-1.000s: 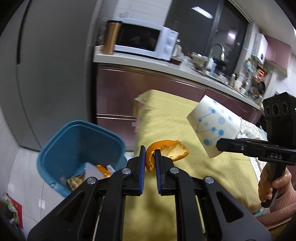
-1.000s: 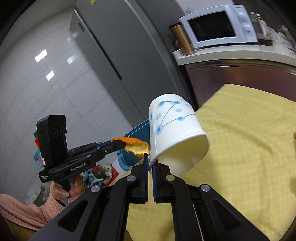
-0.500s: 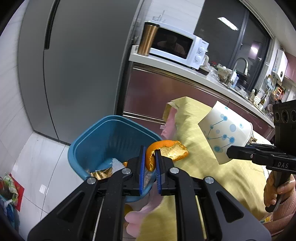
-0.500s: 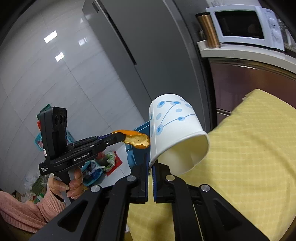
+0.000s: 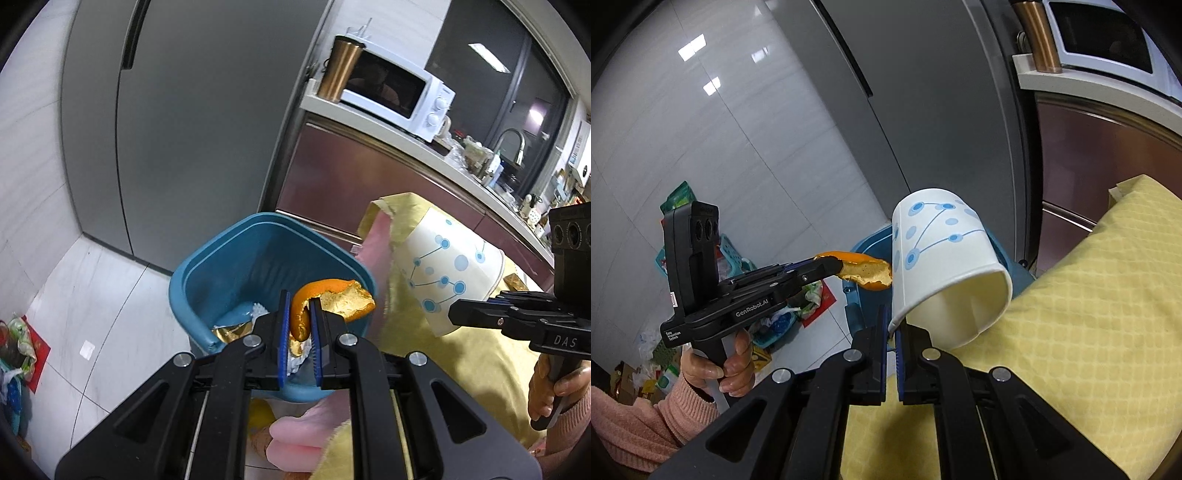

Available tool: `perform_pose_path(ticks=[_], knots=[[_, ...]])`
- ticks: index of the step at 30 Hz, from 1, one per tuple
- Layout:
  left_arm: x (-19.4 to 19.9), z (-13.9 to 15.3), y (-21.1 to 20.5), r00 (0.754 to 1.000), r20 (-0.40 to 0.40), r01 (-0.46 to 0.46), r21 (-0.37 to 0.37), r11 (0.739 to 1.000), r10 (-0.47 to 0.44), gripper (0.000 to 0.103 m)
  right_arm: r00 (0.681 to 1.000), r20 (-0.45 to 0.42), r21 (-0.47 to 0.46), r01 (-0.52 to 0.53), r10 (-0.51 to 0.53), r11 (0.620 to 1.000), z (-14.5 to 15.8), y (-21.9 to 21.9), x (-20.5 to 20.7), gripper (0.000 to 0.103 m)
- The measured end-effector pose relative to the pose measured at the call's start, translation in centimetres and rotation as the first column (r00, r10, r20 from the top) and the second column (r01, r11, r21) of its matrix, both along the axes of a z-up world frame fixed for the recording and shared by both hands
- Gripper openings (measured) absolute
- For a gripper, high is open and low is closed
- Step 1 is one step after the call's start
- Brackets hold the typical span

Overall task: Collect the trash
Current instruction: 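Open both grippers over the blue bin to drop the peel and cup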

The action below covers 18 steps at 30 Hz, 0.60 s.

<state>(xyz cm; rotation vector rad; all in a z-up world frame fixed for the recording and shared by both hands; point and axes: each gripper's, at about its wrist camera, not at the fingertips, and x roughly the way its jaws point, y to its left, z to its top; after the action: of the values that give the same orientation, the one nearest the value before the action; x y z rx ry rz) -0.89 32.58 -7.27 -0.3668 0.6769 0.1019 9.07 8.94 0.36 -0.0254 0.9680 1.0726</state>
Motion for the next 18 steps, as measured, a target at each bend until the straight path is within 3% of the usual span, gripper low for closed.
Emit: perform_pose_path(ticks=[18], knots=[[2.3,-2.8,0.9,0.998,-0.057,-0.041,-0.026,0.999,0.040,0.011,0.999,-0.032,-0.128,-0.040,0.036,0.991,-3.0,4.7,1.2,0.004]])
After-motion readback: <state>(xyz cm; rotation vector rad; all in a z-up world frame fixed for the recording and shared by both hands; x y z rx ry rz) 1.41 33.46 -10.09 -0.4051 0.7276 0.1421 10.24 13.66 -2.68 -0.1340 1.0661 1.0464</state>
